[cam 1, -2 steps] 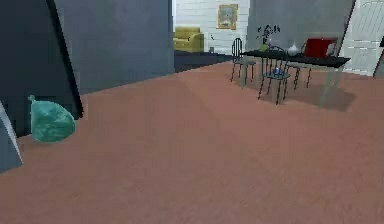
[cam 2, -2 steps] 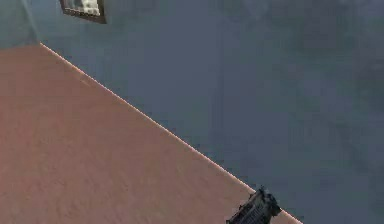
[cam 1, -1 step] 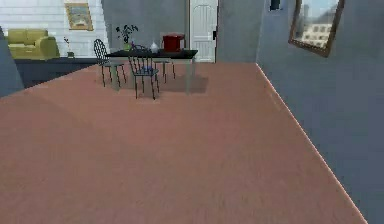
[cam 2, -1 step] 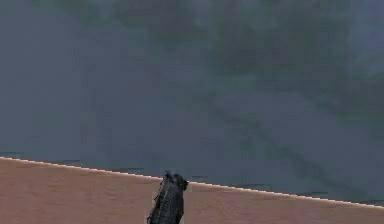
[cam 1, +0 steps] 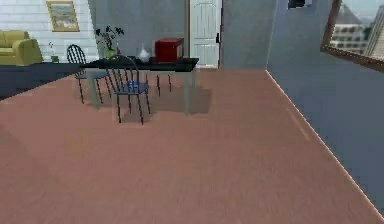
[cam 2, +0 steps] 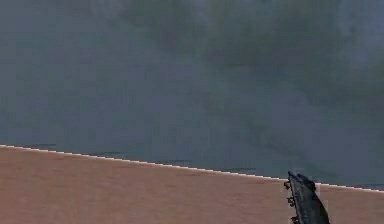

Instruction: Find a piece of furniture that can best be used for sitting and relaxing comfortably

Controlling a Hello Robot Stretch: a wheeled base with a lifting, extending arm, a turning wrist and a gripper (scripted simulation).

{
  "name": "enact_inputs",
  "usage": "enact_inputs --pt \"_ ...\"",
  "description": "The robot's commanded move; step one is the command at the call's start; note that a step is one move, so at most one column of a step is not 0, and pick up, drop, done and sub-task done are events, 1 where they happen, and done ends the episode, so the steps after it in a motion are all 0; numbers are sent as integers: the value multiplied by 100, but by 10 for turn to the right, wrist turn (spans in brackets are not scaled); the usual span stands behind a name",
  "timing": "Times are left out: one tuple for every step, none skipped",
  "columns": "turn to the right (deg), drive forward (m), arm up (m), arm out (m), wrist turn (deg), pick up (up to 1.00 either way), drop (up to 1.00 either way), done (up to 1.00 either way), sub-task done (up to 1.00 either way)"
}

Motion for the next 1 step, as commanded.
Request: enact_inputs --pt "0 100 0 0 0 0 0 0 0"
